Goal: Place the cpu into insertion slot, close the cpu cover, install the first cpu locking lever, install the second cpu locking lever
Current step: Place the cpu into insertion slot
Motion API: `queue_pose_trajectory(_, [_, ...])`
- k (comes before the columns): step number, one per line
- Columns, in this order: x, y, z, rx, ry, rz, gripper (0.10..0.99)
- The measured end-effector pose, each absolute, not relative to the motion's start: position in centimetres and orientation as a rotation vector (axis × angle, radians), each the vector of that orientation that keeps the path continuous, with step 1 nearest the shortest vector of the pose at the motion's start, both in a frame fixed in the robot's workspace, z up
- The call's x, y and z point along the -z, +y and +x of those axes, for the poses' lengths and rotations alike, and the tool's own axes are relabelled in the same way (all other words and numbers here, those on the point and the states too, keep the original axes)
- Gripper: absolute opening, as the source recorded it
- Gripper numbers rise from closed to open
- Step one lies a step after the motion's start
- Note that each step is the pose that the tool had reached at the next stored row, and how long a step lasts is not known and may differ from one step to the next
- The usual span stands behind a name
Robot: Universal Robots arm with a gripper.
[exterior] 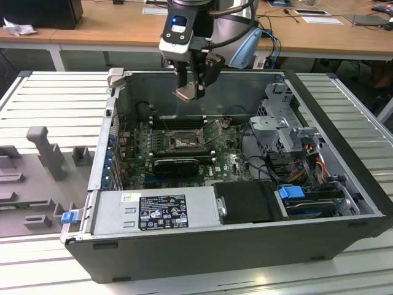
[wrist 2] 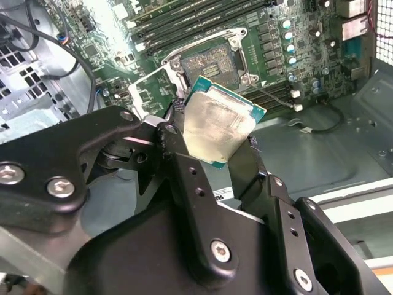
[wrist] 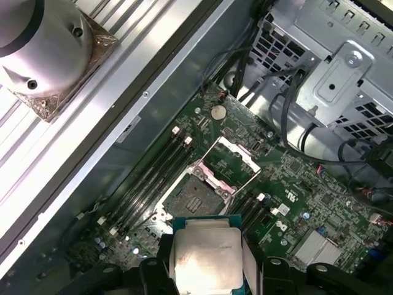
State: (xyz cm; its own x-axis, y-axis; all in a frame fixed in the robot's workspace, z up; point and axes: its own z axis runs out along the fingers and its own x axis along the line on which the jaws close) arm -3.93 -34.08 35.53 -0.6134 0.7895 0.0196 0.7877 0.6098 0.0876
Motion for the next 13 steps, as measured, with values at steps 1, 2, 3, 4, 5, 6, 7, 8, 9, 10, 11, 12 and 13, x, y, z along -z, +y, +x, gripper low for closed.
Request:
queue_pose_trajectory(1, [-35.52,-34.08,-3.93,-0.136,2.783,1.402,0.529])
queue_pose_trajectory(2, [-35.5,-34.08,-3.93,-0.135,2.77,1.427,0.529])
queue_pose_trajectory(3, [-35.49,-34.08,-3.93,-0.135,2.754,1.456,0.529])
queue_pose_trajectory(4, [-35.46,-34.08,-3.93,-0.134,2.731,1.496,0.529])
queue_pose_trajectory(5, [-35.44,-34.08,-3.93,-0.134,2.719,1.516,0.529])
queue_pose_trajectory(6, [-35.43,-34.08,-3.92,-0.134,2.707,1.537,0.529])
queue_pose_trajectory(7, [-35.41,-34.08,-3.93,-0.133,2.686,1.57,0.529])
queue_pose_trajectory(8, [-35.4,-34.08,-3.93,-0.133,2.672,1.593,0.529])
queue_pose_trajectory(9, [-35.39,-34.08,-3.92,-0.132,2.655,1.62,0.529])
queue_pose_trajectory(10, [-35.36,-34.08,-3.92,-0.132,2.64,1.643,0.529])
queue_pose_trajectory(11, [-35.34,-34.08,-3.92,-0.132,2.635,1.65,0.529])
queue_pose_trajectory(12, [-35.28,-34.08,-3.92,-0.131,2.634,1.652,0.529])
queue_pose_trajectory(13, [-35.21,-34.08,-3.93,-0.132,2.633,1.652,0.529])
